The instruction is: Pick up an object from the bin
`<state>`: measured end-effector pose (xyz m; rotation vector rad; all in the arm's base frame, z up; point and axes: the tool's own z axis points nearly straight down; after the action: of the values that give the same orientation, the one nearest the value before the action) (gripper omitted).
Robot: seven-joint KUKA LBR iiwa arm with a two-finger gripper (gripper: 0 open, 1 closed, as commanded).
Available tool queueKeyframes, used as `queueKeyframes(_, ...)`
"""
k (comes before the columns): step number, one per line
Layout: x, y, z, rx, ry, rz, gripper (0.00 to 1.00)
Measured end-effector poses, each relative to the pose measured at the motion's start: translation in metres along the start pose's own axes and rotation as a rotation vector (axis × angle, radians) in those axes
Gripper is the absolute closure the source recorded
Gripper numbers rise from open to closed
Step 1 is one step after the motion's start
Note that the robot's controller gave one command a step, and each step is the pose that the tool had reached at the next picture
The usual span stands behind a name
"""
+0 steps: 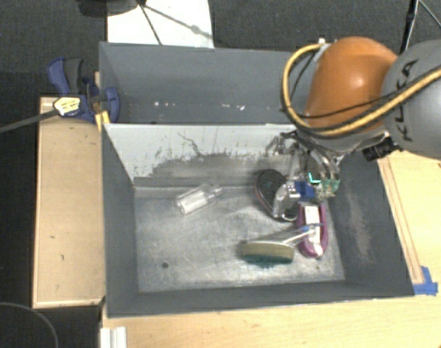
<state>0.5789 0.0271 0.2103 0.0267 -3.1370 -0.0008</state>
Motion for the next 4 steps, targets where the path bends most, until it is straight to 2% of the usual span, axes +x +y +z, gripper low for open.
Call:
queueKeyframes(1,0.015,-0.034,0.127,-0.001,-0.004,0.031,0.00)
queueKeyframes(2,0.038,-0.084,0.137,-0.009,-0.016,0.158,0.00)
queueKeyframes(3,0.064,-0.131,0.097,0.001,-0.012,0.064,0.00)
queueKeyframes(4,0.075,-0.093,0.120,0.001,-0.002,-0.580,0.00)
